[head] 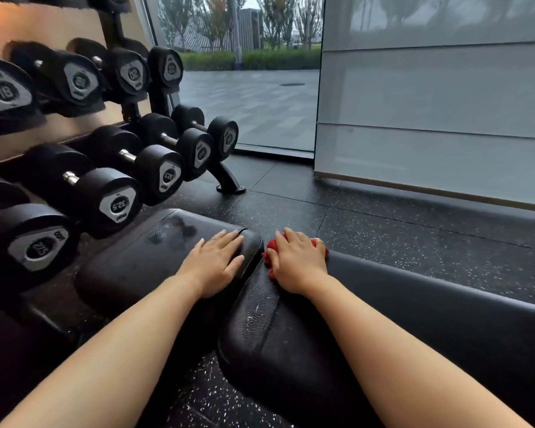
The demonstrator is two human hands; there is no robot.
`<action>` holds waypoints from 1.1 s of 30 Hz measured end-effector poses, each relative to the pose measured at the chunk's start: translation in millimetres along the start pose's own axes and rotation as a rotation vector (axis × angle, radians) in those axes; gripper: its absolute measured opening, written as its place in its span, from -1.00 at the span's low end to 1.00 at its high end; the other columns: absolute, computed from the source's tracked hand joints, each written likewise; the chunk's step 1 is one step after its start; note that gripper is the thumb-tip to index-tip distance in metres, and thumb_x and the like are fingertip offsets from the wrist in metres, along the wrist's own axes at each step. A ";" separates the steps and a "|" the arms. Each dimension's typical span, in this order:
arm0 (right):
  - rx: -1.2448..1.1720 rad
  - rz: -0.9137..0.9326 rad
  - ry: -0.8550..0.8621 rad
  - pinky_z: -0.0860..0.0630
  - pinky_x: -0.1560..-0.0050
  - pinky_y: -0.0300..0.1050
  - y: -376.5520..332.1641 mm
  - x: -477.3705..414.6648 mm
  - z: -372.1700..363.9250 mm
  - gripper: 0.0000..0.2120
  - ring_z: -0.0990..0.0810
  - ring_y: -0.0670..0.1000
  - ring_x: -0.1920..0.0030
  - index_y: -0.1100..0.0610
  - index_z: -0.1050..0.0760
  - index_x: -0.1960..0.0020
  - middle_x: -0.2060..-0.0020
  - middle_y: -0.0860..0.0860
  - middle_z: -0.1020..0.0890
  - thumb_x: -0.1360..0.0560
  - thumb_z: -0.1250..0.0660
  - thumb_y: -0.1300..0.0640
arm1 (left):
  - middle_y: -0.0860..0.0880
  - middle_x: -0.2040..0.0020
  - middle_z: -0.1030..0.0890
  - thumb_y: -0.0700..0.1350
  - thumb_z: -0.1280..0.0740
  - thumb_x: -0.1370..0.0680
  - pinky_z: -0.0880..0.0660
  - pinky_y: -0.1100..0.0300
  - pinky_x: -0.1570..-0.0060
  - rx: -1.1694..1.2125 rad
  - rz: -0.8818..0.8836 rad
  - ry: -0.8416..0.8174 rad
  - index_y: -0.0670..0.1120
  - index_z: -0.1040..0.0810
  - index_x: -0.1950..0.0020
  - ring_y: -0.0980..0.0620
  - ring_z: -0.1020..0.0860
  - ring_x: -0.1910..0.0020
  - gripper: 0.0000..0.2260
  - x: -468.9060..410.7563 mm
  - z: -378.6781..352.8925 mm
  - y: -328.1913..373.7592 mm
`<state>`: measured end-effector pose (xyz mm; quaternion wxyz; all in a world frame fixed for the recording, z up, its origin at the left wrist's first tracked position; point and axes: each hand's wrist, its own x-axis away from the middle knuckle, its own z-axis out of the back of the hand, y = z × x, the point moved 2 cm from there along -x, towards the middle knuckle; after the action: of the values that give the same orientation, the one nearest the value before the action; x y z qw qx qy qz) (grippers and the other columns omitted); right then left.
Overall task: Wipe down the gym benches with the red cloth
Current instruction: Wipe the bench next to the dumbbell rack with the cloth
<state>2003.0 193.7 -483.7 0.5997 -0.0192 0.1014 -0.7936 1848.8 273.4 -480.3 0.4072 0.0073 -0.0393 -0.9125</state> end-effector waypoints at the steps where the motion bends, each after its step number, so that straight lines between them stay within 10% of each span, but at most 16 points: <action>1: 0.002 -0.031 -0.001 -0.13 -0.32 0.11 -2.1 -6.6 -0.5 -0.53 -0.25 0.07 -0.41 0.06 -0.20 -0.45 -0.44 0.02 -0.28 -0.61 0.02 -0.12 | 0.13 -0.56 0.03 0.09 -0.01 -0.64 0.10 0.01 -0.47 0.020 -0.010 -0.003 0.06 -0.04 -0.56 0.13 0.09 -0.53 -0.52 -5.3 -2.9 -3.2; 12: 0.031 -0.170 0.016 -0.10 -0.34 0.10 -45.0 36.4 -2.4 -0.53 -0.17 0.00 -0.45 0.02 -0.15 -0.50 -0.50 -0.05 -0.17 -0.63 0.03 -0.09 | 0.07 -0.57 0.13 0.07 0.05 -0.64 0.17 -0.03 -0.48 0.075 -0.110 -0.048 0.00 0.08 -0.57 0.08 0.13 -0.54 -0.49 -10.4 -11.2 -13.8; 18: 0.033 -0.248 0.007 -0.05 -0.39 0.04 -88.1 94.8 -4.1 -0.19 -0.07 -0.05 -0.50 -0.01 -0.09 -0.52 -0.53 -0.08 -0.08 -0.36 0.40 -0.22 | 0.03 -0.57 0.11 0.07 0.06 -0.64 0.15 -0.04 -0.48 0.102 -0.157 -0.035 -0.03 0.05 -0.57 0.04 0.12 -0.54 -0.49 -6.6 -12.0 -17.3; 33: 0.061 -0.226 0.039 -0.16 -0.29 0.11 -43.8 42.0 -3.5 -0.58 -0.24 0.05 -0.42 0.05 -0.22 -0.42 -0.44 -0.02 -0.24 -0.62 0.01 -0.08 | 0.05 -0.57 0.05 0.08 0.01 -0.63 0.12 0.02 -0.48 0.107 -0.103 0.007 0.02 -0.02 -0.56 0.08 0.07 -0.54 -0.50 2.7 -10.8 -15.0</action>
<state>1949.2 165.5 -482.9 0.5045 0.0033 0.0860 -0.8591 1836.4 280.6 -492.1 0.3587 0.0346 -0.0862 -0.9288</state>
